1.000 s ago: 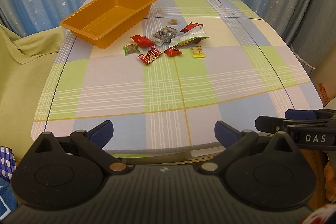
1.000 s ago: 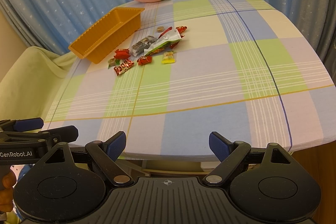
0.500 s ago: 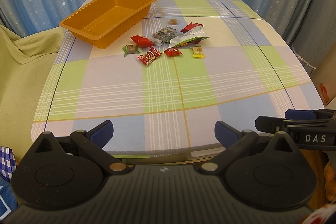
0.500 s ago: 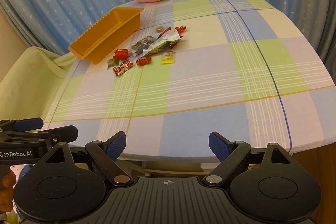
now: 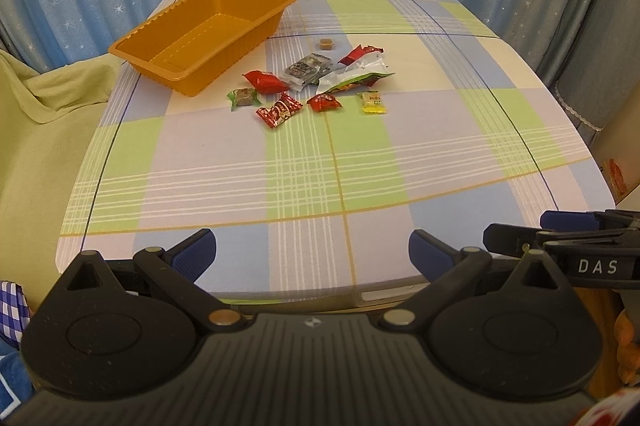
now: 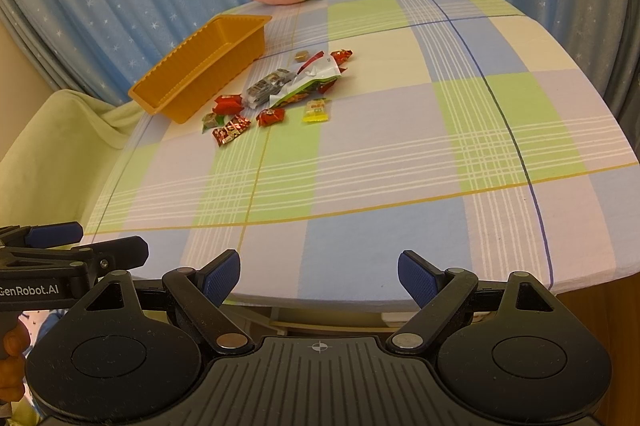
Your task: Organize snacks
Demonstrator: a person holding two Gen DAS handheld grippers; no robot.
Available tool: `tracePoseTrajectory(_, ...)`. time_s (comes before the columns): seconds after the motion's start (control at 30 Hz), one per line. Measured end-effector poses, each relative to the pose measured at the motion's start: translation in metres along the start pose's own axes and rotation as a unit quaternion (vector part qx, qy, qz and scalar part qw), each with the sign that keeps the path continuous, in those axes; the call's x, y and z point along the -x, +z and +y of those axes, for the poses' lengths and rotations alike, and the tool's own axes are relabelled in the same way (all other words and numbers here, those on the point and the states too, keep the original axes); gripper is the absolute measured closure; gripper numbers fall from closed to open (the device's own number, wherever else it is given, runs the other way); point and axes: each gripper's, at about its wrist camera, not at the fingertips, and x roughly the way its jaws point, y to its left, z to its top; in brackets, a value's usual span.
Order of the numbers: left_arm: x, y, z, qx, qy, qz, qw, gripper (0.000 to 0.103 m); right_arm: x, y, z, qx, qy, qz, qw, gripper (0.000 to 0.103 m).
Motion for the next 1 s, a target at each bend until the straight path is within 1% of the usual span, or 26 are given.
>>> tracePoseTrajectory(0.23,0.001,0.004,-0.001,0.006,-0.004,-0.01,0.9999,0.0,0.0,-0.001,-0.006,-0.005,0.002,0.0,1.0,0.017)
tracePoseTrajectory(0.47,-0.003,0.004,0.005,0.006,0.005,-0.019,0.9998,0.001,-0.002,0.001,-0.011,-0.004,0.008,-0.001,1.0,0.017)
tracePoseTrajectory(0.53,-0.006,0.003,0.008,0.003,0.006,-0.022,0.9997,0.005,-0.007,0.003,-0.012,-0.006,0.009,0.0,1.0,0.017)
tracePoseTrajectory(0.7,-0.017,0.008,0.019,-0.002,-0.005,-0.035,0.9994,0.01,-0.016,0.007,-0.008,-0.011,0.016,-0.006,1.0,0.017)
tracePoseTrajectory(0.87,-0.039,0.025,0.028,-0.027,-0.017,-0.043,0.9986,0.014,-0.022,0.014,-0.007,-0.02,0.011,-0.025,0.999,0.017)
tracePoseTrajectory(1.0,-0.06,0.041,0.036,-0.056,-0.033,-0.049,0.9967,0.02,-0.033,0.026,-0.007,-0.043,0.001,-0.039,0.998,0.017)
